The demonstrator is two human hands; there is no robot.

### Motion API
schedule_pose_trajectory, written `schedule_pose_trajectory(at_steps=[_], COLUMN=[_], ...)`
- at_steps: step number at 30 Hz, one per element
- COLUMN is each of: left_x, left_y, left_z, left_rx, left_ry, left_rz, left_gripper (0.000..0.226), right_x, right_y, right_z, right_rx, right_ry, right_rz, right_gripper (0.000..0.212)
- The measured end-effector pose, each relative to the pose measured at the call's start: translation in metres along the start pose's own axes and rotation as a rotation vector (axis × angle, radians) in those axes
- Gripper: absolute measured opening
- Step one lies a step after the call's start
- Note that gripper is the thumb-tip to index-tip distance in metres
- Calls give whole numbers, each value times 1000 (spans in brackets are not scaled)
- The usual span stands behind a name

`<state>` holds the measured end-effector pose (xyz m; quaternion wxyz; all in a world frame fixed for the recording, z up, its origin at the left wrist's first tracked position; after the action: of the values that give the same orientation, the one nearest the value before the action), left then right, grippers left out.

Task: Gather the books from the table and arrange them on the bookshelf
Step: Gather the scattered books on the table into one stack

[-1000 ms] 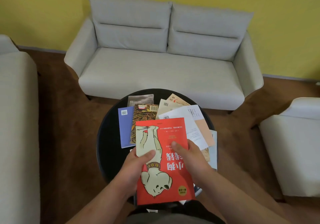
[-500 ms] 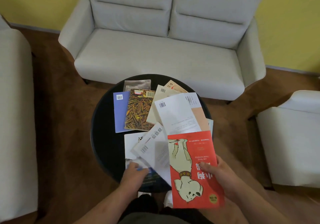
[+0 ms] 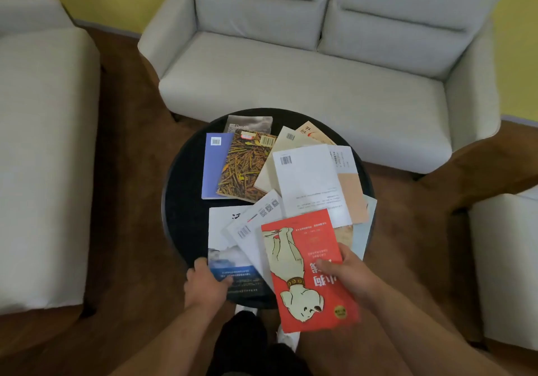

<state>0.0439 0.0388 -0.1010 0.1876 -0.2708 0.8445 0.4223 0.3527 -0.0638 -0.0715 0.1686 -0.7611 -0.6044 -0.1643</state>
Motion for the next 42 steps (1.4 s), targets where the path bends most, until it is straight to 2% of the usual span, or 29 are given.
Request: schedule_pose_trajectory(at_steps=[3,6,7,8,11,14,16,20,24,26,30,33,39,42], left_x=[9,-25,-38,-46,-53,-57,-59,-61,-47,-36,-30,-13,29,43], left_y=[-1,24,30,28,-18,-42,-47,-50,-38,-23,3,18,0,-14], left_z=[-13,-8,1,14,31,28,27,20,4,1,1,-2,-37,-52], left_rx=[-23,-190,-234,-220,7,45,43,83,60,39,81,-17,-173,-188], left_ry=[40,-120,-163,-153,64,140,158,114,155,167,87,130,221,269], left_rz=[8,158,120,-10,-499,-639,-759,-868,-1101,-1112,-1054,-1162,-1561,-1433], left_gripper=[63,59,54,46,16,6,18,25,32,32,27,25,31,27], right_x=[-1,-3,-2,-1,6,11,9,-5,-6,-2,5,8,9,8], right_y=[2,3,3,3,1,-2,-4,-13,-19,-24,-29,-33,-25,-25], right_z=[5,7,7,8,8,6,6,5,1,1,7,12,17,17], right_rx=[5,15,18,19,29,57,71,96,135,162,132,125,57,51], right_ry=[7,-7,-12,-16,-15,-7,-12,-67,-92,-100,-125,-124,-122,-134], right_rz=[-39,-78,-97,-113,-139,-140,-126,-110,-141,-187,-205,-143,24,45], right_gripper=[60,62,61,59,61,67,67,46,53,54,43,41,39,41])
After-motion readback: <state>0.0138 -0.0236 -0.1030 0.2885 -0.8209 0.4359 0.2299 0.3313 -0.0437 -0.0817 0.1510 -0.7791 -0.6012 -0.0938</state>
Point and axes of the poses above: each hand's wrist, its own z-axis towards the middle knuckle, its own y-axis out of the back of the hand, x = y × z, the point moved 10 cm from there along z, towards the middle knuckle, and after that the axes turned 14 degrees about -y, right-handed, at the moved point
